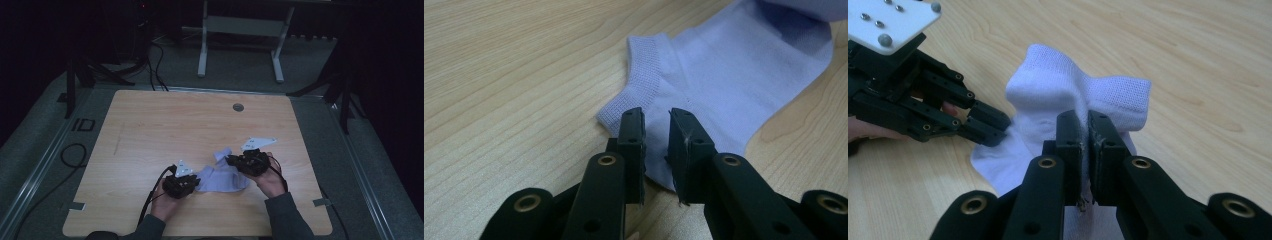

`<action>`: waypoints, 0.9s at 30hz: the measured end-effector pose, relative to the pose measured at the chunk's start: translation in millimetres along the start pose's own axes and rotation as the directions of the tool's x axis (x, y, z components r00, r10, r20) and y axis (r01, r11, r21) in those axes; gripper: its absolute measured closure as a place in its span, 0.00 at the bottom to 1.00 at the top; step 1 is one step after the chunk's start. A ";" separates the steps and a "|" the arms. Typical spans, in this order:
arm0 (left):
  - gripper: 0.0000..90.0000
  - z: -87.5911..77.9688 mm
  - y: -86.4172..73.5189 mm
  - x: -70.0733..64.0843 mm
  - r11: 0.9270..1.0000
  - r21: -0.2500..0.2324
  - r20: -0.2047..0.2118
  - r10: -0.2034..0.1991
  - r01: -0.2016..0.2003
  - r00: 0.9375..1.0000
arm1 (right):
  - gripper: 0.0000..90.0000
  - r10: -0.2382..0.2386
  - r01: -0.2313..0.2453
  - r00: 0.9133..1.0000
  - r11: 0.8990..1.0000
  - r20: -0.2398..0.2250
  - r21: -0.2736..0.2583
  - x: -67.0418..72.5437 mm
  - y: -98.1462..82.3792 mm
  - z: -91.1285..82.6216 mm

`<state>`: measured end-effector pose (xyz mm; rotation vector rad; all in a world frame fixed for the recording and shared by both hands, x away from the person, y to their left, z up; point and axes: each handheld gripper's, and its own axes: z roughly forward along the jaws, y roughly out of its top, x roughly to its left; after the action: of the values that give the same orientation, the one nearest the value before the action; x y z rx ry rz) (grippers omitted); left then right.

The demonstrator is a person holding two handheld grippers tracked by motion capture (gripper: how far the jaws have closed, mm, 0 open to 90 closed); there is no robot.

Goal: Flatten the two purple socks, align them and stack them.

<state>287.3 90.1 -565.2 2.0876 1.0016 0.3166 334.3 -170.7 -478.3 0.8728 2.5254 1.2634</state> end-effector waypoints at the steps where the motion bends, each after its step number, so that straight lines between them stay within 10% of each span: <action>1: 0.85 0.0 0.0 0.1 1.000 0.000 0.001 -0.001 0.001 1.000 | 0.94 0.004 -0.004 1.000 1.000 -0.004 0.000 0.8 -0.8 1.8; 19: 0.81 -0.5 -0.6 0.0 1.000 -0.011 0.011 -0.007 0.007 1.000 | 0.94 0.015 -0.015 0.997 1.000 -0.070 0.002 9.5 -17.3 30.4; 27: 0.81 -22.4 11.5 -7.6 0.993 -0.117 0.049 0.022 -0.016 0.999 | 0.94 -0.005 0.006 0.998 1.000 -0.062 0.010 13.3 -21.0 34.5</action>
<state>277.1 92.3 -541.0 1.9906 0.9128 0.3237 328.7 -149.7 -514.9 0.8415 2.5822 1.2961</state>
